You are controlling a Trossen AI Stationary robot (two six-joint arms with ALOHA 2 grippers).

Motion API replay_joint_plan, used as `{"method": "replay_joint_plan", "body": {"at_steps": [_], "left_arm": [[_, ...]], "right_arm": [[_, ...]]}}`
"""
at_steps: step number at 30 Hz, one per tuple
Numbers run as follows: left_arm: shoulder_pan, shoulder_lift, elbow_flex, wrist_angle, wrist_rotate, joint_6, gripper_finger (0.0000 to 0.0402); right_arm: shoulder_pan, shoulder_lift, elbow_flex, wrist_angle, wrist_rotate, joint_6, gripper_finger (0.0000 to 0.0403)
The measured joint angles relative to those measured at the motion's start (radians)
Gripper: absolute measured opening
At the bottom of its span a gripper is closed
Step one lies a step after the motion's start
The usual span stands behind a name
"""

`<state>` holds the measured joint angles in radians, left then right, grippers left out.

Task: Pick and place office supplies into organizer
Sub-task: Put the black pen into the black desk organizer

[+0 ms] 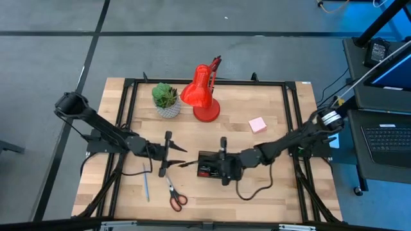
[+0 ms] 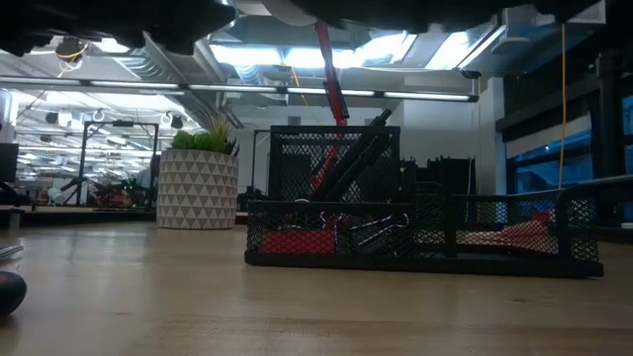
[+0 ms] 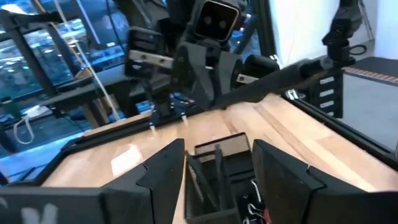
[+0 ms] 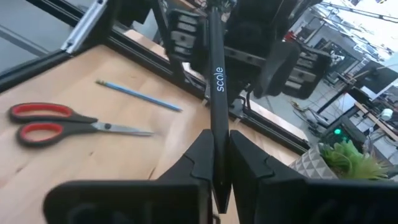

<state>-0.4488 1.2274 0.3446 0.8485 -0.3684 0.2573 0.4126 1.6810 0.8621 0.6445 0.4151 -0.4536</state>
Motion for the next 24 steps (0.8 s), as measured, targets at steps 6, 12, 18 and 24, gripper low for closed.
{"method": "replay_joint_plan", "body": {"at_steps": [6, 12, 18, 24], "left_arm": [[0.0, 0.062, 0.034, 0.003, 0.007, 0.0, 0.0185], [-0.001, 0.09, 0.071, 0.015, 0.006, 0.021, 0.0185], [-0.001, 0.09, 0.074, 0.015, 0.007, 0.063, 0.0184], [-0.001, 0.09, 0.075, 0.024, 0.007, 0.07, 0.018]], "right_arm": [[-0.029, 0.078, 0.081, 0.002, -0.002, -0.001, 0.0034], [-0.042, 0.108, 0.109, 0.003, -0.011, -0.001, 0.003], [-0.046, 0.108, 0.109, 0.009, -0.019, 0.0, 0.0035], [-0.046, 0.108, 0.109, 0.008, -0.019, 0.0, 0.0032]]}}
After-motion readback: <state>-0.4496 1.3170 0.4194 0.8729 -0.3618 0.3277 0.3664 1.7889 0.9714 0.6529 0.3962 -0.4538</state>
